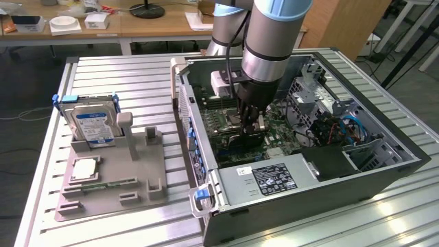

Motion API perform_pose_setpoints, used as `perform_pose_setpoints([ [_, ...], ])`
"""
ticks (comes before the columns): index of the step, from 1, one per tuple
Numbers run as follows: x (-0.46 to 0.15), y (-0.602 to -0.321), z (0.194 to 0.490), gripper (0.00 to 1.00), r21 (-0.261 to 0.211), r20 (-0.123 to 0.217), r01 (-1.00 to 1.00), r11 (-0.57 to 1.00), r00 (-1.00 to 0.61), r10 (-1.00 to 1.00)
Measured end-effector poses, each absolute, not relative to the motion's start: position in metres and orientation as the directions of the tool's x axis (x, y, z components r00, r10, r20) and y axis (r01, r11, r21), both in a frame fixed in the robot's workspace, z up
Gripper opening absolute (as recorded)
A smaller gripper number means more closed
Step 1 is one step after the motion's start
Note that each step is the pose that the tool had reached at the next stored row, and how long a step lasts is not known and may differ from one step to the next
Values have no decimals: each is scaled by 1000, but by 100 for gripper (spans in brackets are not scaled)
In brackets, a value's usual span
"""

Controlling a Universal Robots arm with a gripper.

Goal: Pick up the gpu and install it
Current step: 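Press down on the gpu until it lock into place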

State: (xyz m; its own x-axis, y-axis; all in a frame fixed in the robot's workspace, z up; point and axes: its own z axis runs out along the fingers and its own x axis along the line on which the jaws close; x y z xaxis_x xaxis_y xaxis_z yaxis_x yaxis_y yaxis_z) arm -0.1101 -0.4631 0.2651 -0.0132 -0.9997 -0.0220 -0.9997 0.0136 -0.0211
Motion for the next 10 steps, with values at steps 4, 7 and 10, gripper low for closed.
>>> perform_pose_setpoints([
  [4, -110, -463, 264, 11, -21, -22, -1000, 14, -13, -1000],
  [7, -110, -463, 263, 11, -21, -22, -1000, 14, -13, -1000],
  [10, -110, -463, 262, 11, -21, -22, -1000, 14, -13, -1000],
])
